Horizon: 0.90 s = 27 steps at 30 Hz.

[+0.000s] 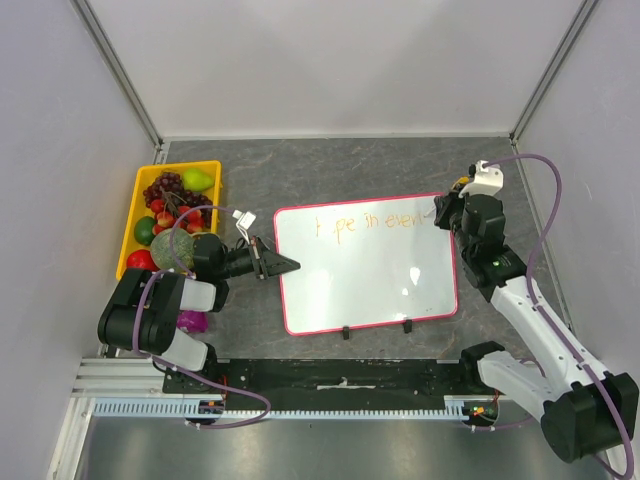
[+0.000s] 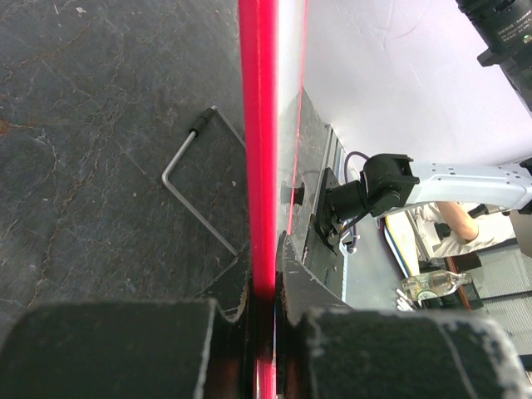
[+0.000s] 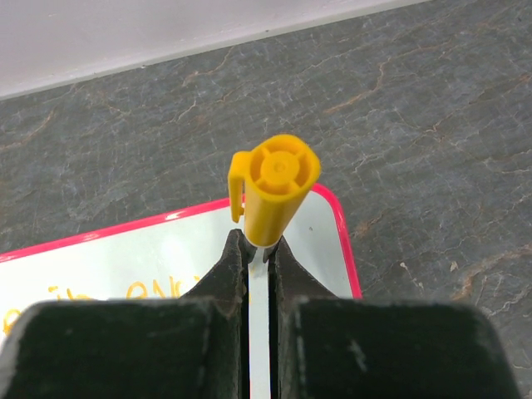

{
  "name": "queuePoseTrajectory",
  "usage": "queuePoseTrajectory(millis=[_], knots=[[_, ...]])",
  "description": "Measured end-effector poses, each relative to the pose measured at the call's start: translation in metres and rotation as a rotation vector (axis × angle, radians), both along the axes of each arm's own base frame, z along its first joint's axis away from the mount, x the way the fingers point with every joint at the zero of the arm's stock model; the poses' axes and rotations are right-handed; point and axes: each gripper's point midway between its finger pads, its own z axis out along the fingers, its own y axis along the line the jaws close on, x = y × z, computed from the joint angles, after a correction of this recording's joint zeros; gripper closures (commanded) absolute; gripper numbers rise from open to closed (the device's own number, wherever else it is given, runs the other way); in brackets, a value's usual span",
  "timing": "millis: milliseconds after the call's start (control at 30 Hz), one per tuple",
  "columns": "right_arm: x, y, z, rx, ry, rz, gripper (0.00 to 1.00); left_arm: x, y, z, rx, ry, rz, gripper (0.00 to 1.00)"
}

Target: Write a sentence on the whiteboard

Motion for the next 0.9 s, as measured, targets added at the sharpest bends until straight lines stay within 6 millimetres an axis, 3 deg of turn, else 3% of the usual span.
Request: queuePoseTrajectory(millis=[900], knots=[[-0.02,0.02,-0.021,0.043,0.02,0.136,1.0,0.0,0.0,-0.001,0.001,0.007,0.002,0.98]])
